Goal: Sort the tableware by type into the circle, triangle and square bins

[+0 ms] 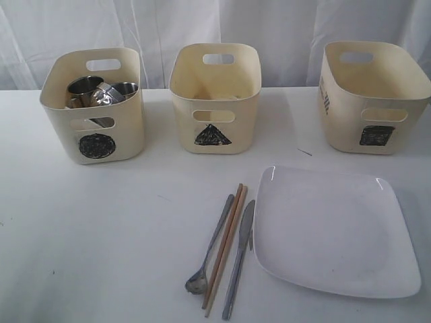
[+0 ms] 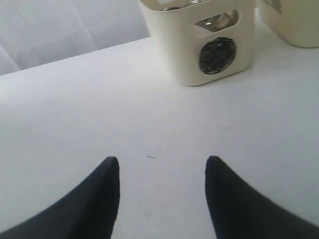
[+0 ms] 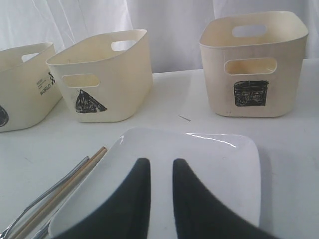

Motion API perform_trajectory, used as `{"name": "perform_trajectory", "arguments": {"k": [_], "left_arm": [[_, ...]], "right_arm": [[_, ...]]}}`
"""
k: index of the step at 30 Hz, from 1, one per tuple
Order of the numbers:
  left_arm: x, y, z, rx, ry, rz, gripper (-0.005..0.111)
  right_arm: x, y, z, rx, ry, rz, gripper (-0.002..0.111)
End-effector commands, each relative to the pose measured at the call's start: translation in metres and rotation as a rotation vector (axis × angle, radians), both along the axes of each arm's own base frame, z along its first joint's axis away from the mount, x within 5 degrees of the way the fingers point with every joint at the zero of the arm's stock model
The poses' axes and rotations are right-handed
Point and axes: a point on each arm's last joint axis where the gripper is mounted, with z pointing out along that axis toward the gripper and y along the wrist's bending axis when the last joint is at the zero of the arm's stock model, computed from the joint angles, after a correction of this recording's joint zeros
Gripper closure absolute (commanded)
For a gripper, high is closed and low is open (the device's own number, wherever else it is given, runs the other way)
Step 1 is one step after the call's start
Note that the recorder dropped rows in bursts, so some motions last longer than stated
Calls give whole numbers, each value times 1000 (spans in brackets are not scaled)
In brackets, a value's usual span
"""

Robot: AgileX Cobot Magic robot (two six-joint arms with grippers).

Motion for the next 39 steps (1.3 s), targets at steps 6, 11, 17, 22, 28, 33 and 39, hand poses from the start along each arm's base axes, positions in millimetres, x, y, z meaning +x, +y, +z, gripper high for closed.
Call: {"name": "perform_trajectory", "arguments": {"k": [6,11,17,22,28,33,39], "left_arm": [[-1,12,-1,-9,-6,215,50],[-2,15,-1,-9,-7,282,50],[-2,16,-1,-9,-7,292,50],[-2,16,-1,-9,-7,292,50],[-2,16,-1,-9,-7,292,50],[-2,16,-1,-9,-7,292,50],[-2,16,-1,-9,-7,292,50]], "right_arm": [[0,0,-1,-1,-4,-3,92],[0,0,-1,-1,-4,-3,92],[0,0,-1,29,-1,-7,92],[0,0,1,32,-28,-4,92],[0,2,19,54,-217,16,92],[-1,2,27,132,-303,27,92],[-4,3,39,313,-415,58,92]]}}
